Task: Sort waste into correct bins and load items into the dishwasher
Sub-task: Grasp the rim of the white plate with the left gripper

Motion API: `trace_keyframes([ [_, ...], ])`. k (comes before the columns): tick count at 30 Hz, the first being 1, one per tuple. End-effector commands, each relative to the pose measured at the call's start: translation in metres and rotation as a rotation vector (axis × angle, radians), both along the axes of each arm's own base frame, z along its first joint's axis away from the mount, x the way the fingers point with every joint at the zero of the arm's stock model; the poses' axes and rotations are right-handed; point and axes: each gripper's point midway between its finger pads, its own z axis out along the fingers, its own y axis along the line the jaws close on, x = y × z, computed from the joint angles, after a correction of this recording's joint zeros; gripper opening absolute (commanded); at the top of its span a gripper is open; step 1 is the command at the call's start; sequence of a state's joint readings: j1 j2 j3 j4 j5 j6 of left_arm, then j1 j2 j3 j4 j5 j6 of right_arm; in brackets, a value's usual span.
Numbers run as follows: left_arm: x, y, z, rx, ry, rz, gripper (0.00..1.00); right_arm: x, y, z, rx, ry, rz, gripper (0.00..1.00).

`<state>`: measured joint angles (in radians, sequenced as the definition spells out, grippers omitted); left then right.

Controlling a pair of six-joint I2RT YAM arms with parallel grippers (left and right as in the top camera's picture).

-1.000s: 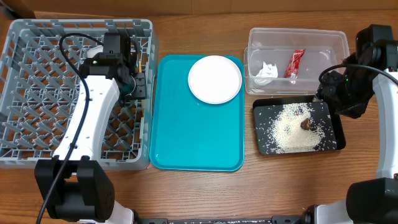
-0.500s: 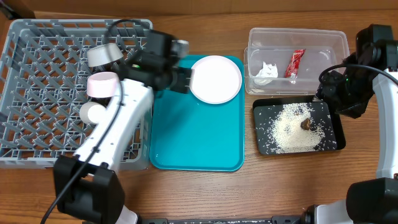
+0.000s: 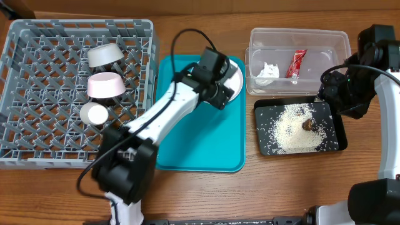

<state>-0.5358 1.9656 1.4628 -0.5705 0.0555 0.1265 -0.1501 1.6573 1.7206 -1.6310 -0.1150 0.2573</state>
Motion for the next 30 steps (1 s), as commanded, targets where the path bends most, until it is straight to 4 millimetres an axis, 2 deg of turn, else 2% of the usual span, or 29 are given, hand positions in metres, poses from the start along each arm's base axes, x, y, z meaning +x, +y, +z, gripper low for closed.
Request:
trace_keyframes([
  [1,-0.006,0.002,-0.036,0.067,0.065,-0.033,0.77,0.003,-0.003,0.015,-0.019,-0.06,0.0,0.67],
  [6,-0.028,0.013,-0.072,0.137,0.195,-0.04,0.74,0.003,-0.003,0.015,-0.019,-0.06,0.0,0.67],
  [8,-0.041,0.02,-0.083,0.171,0.255,-0.04,0.62,0.003,-0.003,0.015,-0.019,-0.061,0.0,0.67],
  [11,-0.049,0.025,-0.085,0.192,0.29,-0.04,0.5,0.003,-0.003,0.015,-0.019,-0.061,0.0,0.67],
  [16,-0.051,0.026,-0.084,0.197,0.301,-0.041,0.15,0.003,-0.003,0.015,-0.019,-0.06,0.0,0.67],
  [18,-0.05,0.026,-0.083,0.195,0.298,-0.04,0.05,0.003,-0.003,0.015,-0.02,-0.06,0.0,0.67],
  [21,-0.047,0.025,-0.076,0.194,0.293,-0.032,0.04,0.002,-0.003,0.015,-0.019,-0.06,0.0,0.67],
  [24,-0.038,0.021,-0.061,0.183,0.283,0.0,0.04,0.002,-0.003,0.015,-0.019,-0.059,0.0,0.67],
  [26,-0.031,0.017,-0.045,0.168,0.273,0.024,0.04,0.002,-0.003,0.015,-0.019,-0.057,0.0,0.67],
  [30,-0.011,0.011,0.004,0.117,0.222,0.074,0.04,0.002,-0.003,0.015,-0.019,-0.056,0.0,0.67],
])
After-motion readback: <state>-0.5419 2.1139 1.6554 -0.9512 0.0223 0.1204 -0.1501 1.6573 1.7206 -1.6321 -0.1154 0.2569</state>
